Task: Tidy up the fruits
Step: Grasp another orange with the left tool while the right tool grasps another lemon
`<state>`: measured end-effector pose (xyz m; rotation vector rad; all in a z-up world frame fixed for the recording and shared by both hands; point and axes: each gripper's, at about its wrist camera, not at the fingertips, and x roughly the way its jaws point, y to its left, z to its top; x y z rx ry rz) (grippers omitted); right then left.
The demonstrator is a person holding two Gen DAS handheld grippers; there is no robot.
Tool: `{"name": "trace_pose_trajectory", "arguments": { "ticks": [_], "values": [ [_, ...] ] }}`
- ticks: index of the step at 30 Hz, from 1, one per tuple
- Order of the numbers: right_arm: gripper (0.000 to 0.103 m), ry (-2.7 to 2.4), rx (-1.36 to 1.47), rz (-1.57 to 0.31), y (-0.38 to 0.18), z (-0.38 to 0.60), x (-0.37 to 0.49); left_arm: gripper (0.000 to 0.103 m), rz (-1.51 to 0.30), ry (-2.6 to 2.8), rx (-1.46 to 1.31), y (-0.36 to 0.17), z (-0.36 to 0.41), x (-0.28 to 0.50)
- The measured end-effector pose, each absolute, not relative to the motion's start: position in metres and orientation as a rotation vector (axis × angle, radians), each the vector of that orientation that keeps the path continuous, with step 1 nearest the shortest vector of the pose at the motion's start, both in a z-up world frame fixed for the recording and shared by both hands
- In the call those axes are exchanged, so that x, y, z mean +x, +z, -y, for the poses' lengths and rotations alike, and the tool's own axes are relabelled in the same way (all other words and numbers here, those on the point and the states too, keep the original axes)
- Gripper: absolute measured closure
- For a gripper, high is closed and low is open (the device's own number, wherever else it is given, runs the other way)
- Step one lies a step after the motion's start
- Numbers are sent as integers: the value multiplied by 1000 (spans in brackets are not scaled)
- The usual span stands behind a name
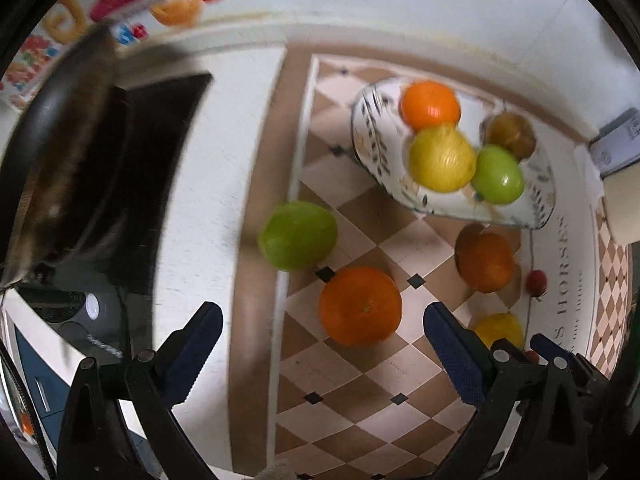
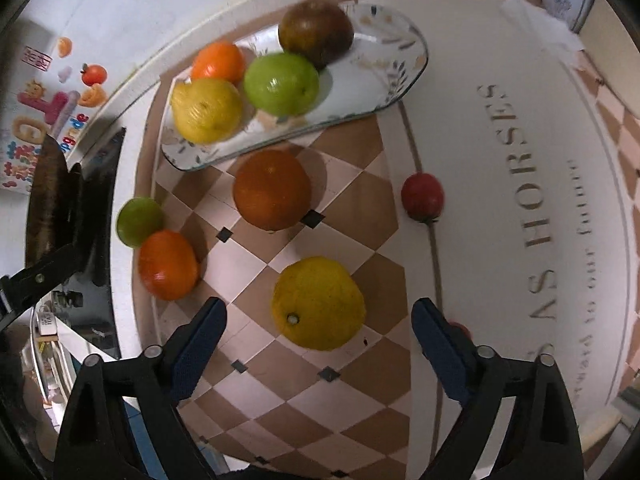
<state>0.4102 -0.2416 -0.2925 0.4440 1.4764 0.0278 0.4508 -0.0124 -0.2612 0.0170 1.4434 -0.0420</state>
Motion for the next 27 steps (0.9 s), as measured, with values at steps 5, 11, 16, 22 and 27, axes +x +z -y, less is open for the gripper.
{"name": "trace_pose_trajectory", "arguments": {
  "ticks": [5,11,16,22,27],
  "values": [
    [23,58,410,-1511,-314,229,418,0,-1538,-77,76,-304,33,460],
    [36,84,372,-1529,-327,219,420,39,-1568,-135,133,-330,51,458],
    [41,94,347,-1522,-328,213,422,40,-1530,-128,154,-330,56,444],
    [41,113,335,-1520,-326,215,422,40,-1502,-105,157,-326,56,405],
    [41,129,309,-1520,-325,214,421,40,-1499,-95,149,-328,51,367]
  ]
}}
